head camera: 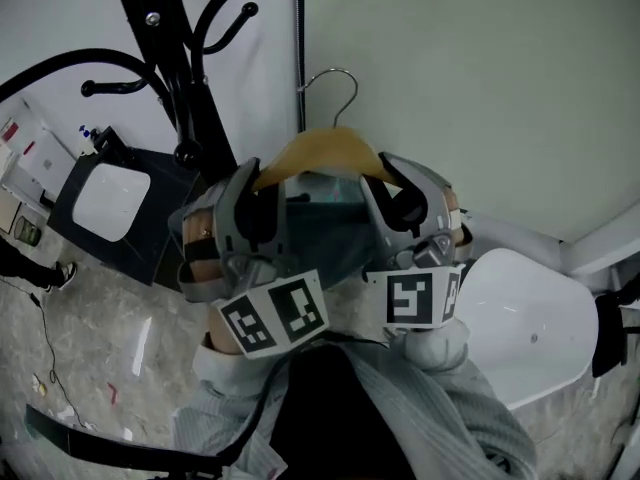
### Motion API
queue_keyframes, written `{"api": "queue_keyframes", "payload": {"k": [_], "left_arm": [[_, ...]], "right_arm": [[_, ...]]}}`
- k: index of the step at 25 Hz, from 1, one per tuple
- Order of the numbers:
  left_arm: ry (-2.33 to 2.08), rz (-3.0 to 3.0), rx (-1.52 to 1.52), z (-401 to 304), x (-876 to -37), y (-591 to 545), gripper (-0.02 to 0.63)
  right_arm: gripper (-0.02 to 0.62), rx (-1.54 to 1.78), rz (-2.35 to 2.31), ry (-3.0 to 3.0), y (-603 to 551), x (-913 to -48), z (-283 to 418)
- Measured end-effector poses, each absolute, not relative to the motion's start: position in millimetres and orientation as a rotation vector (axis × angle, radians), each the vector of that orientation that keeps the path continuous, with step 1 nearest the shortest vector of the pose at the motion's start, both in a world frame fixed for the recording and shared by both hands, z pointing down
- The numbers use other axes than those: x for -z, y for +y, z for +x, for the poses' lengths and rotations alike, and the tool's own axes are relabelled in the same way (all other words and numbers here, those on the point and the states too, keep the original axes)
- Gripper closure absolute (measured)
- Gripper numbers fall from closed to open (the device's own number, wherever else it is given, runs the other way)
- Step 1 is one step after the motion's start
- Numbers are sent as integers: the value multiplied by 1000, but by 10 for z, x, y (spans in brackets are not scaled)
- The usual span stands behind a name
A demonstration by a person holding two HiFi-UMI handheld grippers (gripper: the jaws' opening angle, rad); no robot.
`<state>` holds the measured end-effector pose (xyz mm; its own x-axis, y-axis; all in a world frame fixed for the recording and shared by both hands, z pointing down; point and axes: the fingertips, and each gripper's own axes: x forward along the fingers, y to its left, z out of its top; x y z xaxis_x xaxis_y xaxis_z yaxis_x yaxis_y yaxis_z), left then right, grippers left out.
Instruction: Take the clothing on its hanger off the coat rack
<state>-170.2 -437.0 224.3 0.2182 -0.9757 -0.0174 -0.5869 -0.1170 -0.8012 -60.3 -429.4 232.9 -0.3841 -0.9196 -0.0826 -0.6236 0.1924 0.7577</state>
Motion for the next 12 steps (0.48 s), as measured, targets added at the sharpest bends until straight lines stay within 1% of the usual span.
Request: {"api": "queue_keyframes", "payload": {"k": [7, 12], "left_arm": [[1273, -1938, 639, -936, -2462, -4398, 488], [1181, -2011, 617, -502, -2606, -4428, 488]], "right_arm": [[489, 903, 1586, -1924, -4127, -2508, 141], [489, 840, 1644, -1836, -4041, -2626, 541]]}}
